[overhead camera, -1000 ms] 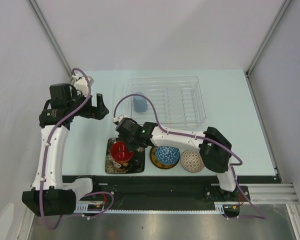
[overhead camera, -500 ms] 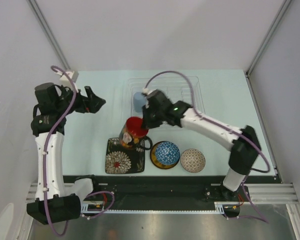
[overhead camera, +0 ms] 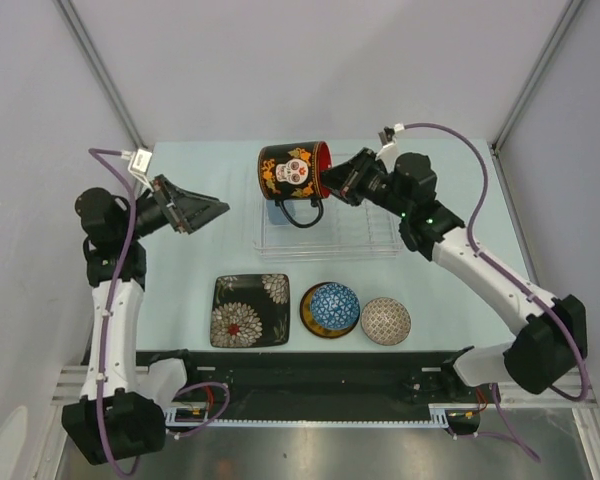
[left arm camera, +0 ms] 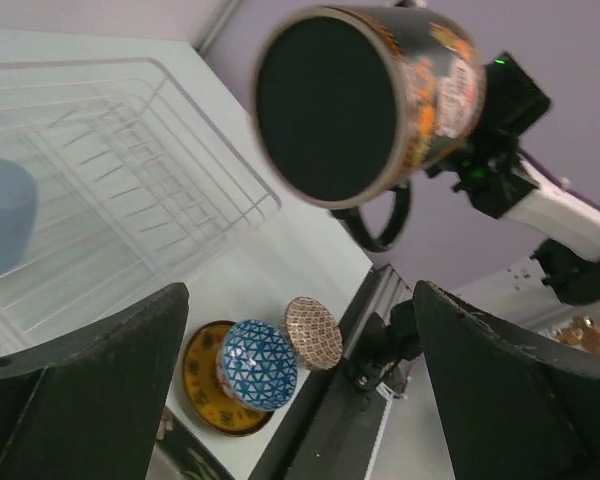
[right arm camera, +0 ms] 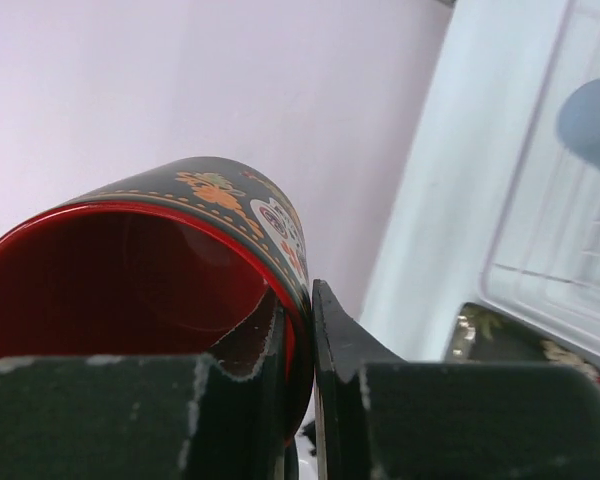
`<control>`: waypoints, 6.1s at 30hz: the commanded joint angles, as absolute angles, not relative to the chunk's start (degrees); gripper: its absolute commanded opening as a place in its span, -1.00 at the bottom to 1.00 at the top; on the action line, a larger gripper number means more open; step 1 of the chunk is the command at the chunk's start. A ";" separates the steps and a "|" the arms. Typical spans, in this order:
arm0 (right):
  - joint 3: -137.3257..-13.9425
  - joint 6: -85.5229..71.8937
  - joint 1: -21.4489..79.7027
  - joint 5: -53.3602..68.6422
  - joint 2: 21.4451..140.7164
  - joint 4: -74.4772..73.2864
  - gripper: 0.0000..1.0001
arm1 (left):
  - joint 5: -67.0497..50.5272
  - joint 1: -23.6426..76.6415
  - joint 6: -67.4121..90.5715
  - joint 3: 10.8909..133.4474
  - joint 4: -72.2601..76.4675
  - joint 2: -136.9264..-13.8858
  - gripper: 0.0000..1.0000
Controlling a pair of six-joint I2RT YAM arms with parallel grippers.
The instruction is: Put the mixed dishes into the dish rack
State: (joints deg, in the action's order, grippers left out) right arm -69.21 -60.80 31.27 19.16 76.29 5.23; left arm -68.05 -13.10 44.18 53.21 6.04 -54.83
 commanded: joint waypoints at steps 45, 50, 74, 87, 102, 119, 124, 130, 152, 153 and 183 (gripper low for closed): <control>-71.80 -91.67 44.21 5.80 102.03 64.59 -1.00 | -60.73 8.70 43.24 61.97 8.00 -64.42 0.36; -73.30 -92.28 45.09 5.63 104.15 66.27 -1.00 | -61.52 8.79 44.21 61.61 8.52 -64.16 -0.06; -72.87 -88.07 42.19 14.14 101.17 56.35 -0.09 | -63.19 2.65 42.63 67.40 3.69 -63.28 -1.00; -62.41 -69.39 26.20 25.84 84.04 22.56 0.31 | -60.83 -3.70 28.01 76.02 -10.43 -64.86 -1.00; -59.06 -53.71 3.16 24.88 56.70 -3.86 0.38 | -36.67 16.34 -12.30 78.04 -30.41 -79.09 -1.00; -53.53 -54.67 1.58 24.79 54.49 -3.08 0.38 | -27.95 22.15 -17.58 76.91 -23.12 -94.21 -1.00; -53.17 -55.28 1.41 25.05 54.84 -2.46 0.37 | -25.58 23.03 -19.68 74.53 -21.18 -95.45 -1.00; -53.26 -56.07 1.41 25.49 55.28 -1.85 0.36 | -22.68 23.73 -22.85 72.16 -20.04 -96.42 -1.00; -53.26 -57.83 1.14 26.10 55.72 -1.06 0.35 | -18.90 25.05 -26.63 68.47 -19.60 -98.18 -0.55; -53.26 -57.92 1.23 26.10 55.72 -0.97 0.35 | -19.16 25.05 -26.72 68.38 -19.77 -98.09 -0.39; -53.17 -55.28 0.44 23.73 57.13 -4.22 0.35 | -38.94 25.75 -16.36 84.54 -34.13 -87.35 0.70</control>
